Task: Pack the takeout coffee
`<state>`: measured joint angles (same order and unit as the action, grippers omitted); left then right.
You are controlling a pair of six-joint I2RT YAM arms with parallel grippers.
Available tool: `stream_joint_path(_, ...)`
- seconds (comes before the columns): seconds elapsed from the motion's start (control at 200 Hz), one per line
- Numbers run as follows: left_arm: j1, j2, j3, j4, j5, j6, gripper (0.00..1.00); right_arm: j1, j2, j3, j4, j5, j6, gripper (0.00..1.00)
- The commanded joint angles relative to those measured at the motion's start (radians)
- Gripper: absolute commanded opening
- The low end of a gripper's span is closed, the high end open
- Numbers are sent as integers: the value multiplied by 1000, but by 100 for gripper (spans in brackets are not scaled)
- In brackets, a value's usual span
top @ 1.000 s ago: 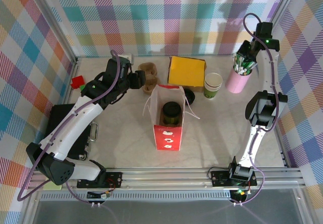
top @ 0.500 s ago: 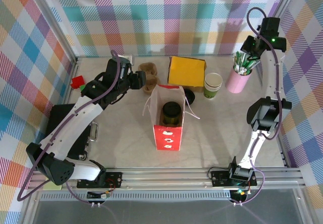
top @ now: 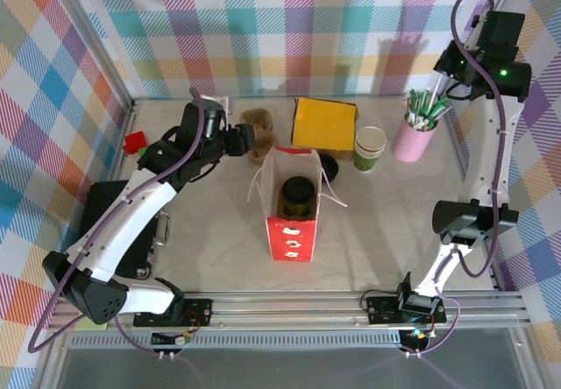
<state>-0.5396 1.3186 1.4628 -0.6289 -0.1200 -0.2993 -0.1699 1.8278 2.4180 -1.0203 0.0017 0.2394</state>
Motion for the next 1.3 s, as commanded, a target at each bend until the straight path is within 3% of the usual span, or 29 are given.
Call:
stream_joint_path(0.0,12,-42,-11,-3,34,-11,57,-3,-34,87,-79,-49,-20,0)
stream_joint_path(0.3,12,-48,-6,-20,41,-20,57,-2,-138,120,-73,-192,18,0)
stream_joint_path(0.66,12,-47,0,-24,77,-41,57,25,-165,136,-40,-681,263,0)
stream_joint_path(1.025,12,-90,-35,-42,72,-56,56,223,-248,101,-89,-767,259,0)
stream_joint_path(1.295,12,-101,-46,-54,70,-69,56,397,-320,-70,-30,-803,305,0)
